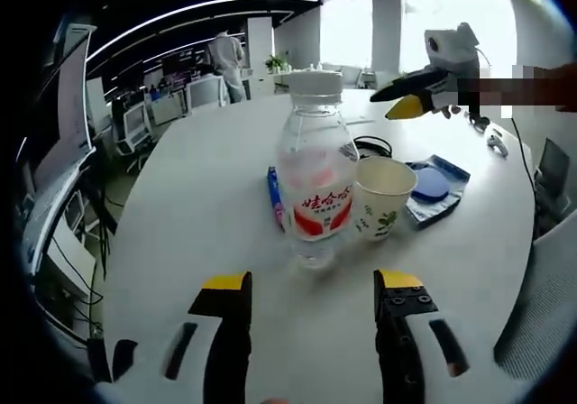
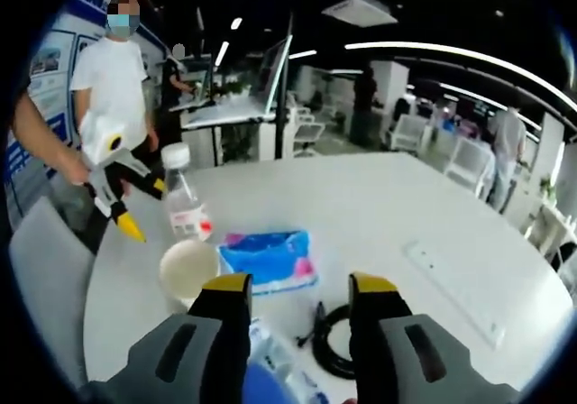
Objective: Arrange the tabletop items into an orderly group along one side of the table until the central work area is clear of visible clutter.
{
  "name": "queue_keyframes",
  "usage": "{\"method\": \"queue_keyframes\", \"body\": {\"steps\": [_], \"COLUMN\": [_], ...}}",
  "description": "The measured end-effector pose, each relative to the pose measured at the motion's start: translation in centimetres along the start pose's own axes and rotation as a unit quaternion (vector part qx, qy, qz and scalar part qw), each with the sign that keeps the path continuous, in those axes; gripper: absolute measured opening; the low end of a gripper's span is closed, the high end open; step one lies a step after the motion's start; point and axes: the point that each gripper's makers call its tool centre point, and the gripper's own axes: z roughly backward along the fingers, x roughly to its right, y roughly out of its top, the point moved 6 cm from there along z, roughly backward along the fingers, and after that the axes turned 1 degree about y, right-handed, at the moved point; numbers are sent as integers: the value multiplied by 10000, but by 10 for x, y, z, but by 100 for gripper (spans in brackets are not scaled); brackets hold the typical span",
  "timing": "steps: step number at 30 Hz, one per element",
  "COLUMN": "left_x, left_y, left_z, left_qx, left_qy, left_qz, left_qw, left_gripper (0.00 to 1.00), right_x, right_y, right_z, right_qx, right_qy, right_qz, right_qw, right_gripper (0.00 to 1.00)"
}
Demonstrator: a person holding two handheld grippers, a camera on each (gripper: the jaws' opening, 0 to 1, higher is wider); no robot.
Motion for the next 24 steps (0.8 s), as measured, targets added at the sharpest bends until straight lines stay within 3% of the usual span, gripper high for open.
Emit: {"method": "queue_keyframes", "body": {"steps": [12, 18, 24], "left_x": [0, 1, -2], "left_y": [-5, -3, -3], "left_z": [-1, -1, 1], "left_qx": [-24, 82, 190], "left_qy": [-34, -45, 13], "left_qz": [59, 100, 117], "left_qw": [10000, 9999, 9998], "left_gripper": [55, 65, 83], "right_x": [8, 10, 12], "right_y": [-1, -2, -2], "right_z": [-18, -27, -35], "right_qx": [-57, -90, -126], "right_qy": [21, 67, 98], "right_qz": [-28, -37, 0], "right_qw": [10000, 9999, 9999], "right_gripper": [37, 37, 37]}}
